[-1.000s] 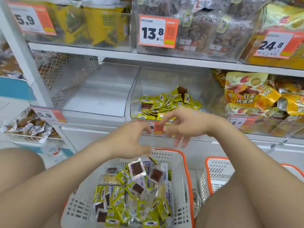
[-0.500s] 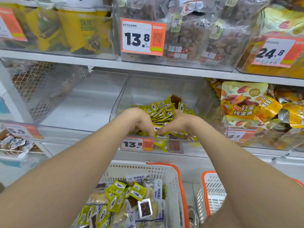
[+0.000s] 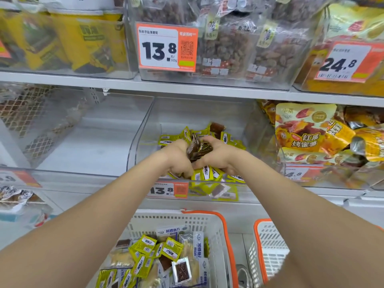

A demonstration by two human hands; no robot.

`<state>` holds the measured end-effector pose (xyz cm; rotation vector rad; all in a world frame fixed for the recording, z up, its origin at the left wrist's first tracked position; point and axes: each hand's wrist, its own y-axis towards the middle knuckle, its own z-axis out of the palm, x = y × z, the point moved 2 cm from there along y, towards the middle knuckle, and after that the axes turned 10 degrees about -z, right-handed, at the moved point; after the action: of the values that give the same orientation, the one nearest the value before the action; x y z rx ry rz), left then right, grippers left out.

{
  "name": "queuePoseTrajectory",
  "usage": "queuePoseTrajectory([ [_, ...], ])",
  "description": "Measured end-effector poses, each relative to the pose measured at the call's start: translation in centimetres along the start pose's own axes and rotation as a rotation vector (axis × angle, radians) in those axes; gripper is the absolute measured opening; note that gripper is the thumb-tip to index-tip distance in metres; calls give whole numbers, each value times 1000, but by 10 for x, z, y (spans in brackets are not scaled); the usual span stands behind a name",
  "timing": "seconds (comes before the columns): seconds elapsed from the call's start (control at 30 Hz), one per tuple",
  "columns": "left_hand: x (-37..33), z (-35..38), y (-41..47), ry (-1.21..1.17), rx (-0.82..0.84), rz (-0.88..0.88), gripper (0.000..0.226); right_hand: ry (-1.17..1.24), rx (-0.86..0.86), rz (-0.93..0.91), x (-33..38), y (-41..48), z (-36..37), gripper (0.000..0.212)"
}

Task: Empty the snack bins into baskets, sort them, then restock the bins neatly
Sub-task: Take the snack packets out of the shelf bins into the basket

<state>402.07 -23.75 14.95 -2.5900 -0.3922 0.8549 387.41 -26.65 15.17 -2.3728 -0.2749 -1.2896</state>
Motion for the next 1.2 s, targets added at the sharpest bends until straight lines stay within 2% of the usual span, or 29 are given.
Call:
queuePoseTrajectory([
  [0.17,2,-19,-9,-337,-183,157,49,264,-111,-71,-2,-8,-11,65],
  [0.33,3,-41,-40,-224,-300,497,30,389,-88,-225,12,-43,-26,41],
  [0.47,9,-57,-74,-183,-490,704,31,422,-149,-408,34,-76,-20,34],
  [0.57,16,-68,-107,-249,-406,771,28,472,-145,-489,46,-97,-1,35],
  [0.67,32,-74,-134,-174,-312,724,38,540,12,-355,41,-110,21,36],
  [0.77,51,-61,-155,54,-206,679,58,353,292,-259,29,-119,36,39],
  [0.87,67,-33,-163,264,-192,636,59,100,508,-276,23,-125,52,42],
  [1.0,87,8,-150,472,-55,520,63,-290,560,-259,16,-123,71,40],
  [1.13,98,12,-143,497,122,436,81,-655,666,-256,20,-116,64,60],
  [1.17,98,9,-143,491,138,410,81,-656,672,-254,24,-116,57,59],
  [1.2,95,4,-142,448,119,403,72,-548,665,-237,27,-115,48,54],
])
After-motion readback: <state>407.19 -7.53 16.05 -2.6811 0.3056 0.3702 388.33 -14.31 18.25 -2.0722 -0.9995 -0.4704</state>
